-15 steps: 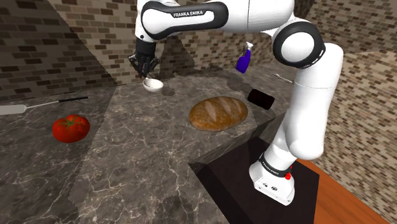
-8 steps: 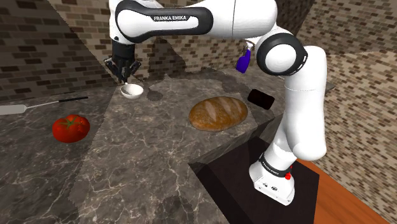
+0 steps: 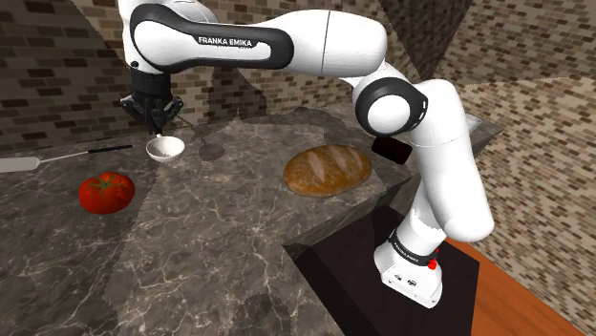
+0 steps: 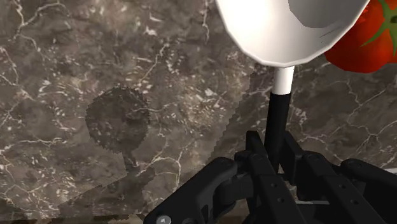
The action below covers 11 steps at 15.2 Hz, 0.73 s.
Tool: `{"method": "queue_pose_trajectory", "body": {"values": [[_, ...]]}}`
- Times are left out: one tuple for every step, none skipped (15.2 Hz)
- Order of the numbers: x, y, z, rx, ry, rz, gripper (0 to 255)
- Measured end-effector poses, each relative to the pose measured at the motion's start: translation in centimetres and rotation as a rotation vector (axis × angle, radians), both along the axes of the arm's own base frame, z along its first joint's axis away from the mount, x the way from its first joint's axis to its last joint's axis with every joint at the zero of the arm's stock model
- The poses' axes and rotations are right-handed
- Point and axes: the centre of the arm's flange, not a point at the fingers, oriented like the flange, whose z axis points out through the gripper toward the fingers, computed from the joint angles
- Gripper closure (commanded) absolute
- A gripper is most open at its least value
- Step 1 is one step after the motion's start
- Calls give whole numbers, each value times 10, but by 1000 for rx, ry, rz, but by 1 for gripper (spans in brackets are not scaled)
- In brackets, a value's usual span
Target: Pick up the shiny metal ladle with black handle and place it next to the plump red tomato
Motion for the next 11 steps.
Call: {"method": "queue_pose_trajectory", "body": {"values": [[0,2,-5,0,0,0,255],[1,1,-12,0,0,0,255],[2,1,-17,0,0,-1,255],[2,1,-21,0,0,-1,255],[1,1,-27,0,0,-1,255],[2,2,-33,0,0,-1,255],[2,1,-38,0,0,-1,255],[3,0,-43,0,0,-1,255],[2,1,-48,0,0,-1,255],[2,0,-53,0,0,-1,255],[0,1,-59,0,0,-1,255]]}}
